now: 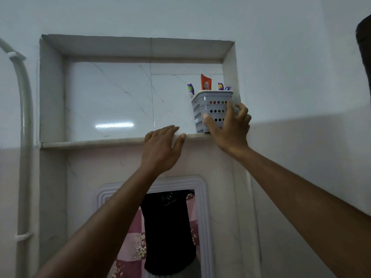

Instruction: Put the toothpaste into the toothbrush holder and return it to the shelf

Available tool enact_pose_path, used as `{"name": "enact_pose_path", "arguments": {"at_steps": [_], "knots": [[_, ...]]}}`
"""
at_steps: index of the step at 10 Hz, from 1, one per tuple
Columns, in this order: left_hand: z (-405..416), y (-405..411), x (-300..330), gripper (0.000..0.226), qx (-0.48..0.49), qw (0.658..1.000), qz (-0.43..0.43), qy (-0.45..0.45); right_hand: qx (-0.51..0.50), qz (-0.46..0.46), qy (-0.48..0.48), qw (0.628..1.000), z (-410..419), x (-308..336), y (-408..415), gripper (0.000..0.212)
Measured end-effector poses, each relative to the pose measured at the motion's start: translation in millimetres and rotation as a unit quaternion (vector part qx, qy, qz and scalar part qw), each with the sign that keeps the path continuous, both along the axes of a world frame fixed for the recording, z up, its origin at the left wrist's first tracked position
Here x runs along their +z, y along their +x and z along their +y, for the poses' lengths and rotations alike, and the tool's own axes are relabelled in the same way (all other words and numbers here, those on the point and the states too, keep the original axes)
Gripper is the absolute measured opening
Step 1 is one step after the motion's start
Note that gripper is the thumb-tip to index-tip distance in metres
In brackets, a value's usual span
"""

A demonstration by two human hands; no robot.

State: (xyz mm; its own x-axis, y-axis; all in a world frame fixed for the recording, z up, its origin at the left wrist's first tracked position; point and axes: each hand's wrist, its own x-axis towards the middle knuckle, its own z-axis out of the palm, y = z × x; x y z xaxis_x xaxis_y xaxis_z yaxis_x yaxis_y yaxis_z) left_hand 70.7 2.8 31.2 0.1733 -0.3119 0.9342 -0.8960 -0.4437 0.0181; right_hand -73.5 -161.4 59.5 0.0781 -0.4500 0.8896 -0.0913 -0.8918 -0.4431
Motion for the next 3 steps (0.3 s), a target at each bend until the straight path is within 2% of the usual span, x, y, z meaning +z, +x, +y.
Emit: {"name": "enact_pose_path", "arguments": {"at_steps": [1,2,3], "knots": [[15.2,-7.1,1.1,0.055,-0.063,0.997,0.03,-0.015,0.009,-0.052,-0.058,0.997,7.2,-14.7,-11.5,0.067],[32.2,-25.3,-5.5,0.054,-0.107,0.991,0.064,-0.038,0.052,-0.073,-0.068,0.994,21.6,-26.2,-26.5,0.049],[47.5,-44.2,-12.4,0.054,-0.107,0.991,0.073,-0.044,0.101,-0.093,-0.052,0.989,38.8,-34.6,-41.2,0.048]]}}
